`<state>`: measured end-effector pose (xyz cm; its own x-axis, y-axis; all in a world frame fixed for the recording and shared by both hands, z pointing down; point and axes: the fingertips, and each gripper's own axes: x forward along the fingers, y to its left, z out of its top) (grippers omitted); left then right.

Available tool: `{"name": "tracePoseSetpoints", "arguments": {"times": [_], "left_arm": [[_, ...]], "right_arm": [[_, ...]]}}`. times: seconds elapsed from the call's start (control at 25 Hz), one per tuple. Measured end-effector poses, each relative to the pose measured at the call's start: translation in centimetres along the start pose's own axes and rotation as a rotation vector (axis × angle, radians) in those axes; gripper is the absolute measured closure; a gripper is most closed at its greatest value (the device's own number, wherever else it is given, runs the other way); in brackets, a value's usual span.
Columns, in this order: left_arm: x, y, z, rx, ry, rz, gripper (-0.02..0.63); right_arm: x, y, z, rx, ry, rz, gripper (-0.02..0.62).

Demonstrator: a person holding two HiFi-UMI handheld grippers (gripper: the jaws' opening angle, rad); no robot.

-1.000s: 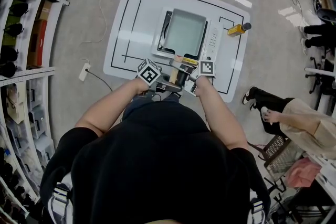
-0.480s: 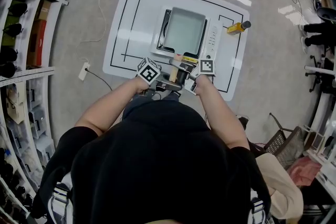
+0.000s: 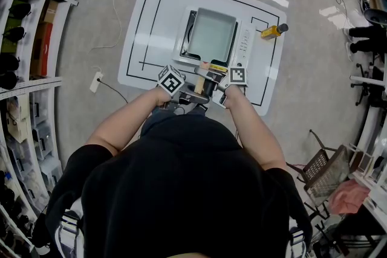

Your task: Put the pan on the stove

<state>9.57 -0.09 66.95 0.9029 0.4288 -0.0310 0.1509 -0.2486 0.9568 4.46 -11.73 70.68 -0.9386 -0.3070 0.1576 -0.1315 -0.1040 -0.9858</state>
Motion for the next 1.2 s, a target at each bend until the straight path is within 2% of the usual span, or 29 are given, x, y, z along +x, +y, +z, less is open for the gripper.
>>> {"name": "tracePoseSetpoints", "arguments": {"times": [0.36,0.52,0.68,0.8,1.2], "left_arm": [[0.0,0.0,-0.1,-0.019,0.016,-0.002,0.502],[0.1,-0.4,0.1,-0.040,0.013,-0.016,0.468],[0.3,-0.4,0.3,-0.043,0.006,-0.022,0.439],[0.3,-0.4,0.2,-0.062,0.005,-0.032,0.421],[-0.7,-0.4,-0.1,-0.074,0.007,-0.028,0.394]], "right_arm": [[0.1,0.2,-0.2,0.048,-0.012,0.027,0.460],[0.2,0.6,0.1,0.014,-0.019,0.007,0.453],[0.6,1.5,-0.1,0.026,-0.018,0.024,0.411],[0.7,0.6,0.0,0.009,-0.012,0.023,0.379],[0.1,0.3,0.2,-0.013,-0.042,-0.009,0.353]]}}
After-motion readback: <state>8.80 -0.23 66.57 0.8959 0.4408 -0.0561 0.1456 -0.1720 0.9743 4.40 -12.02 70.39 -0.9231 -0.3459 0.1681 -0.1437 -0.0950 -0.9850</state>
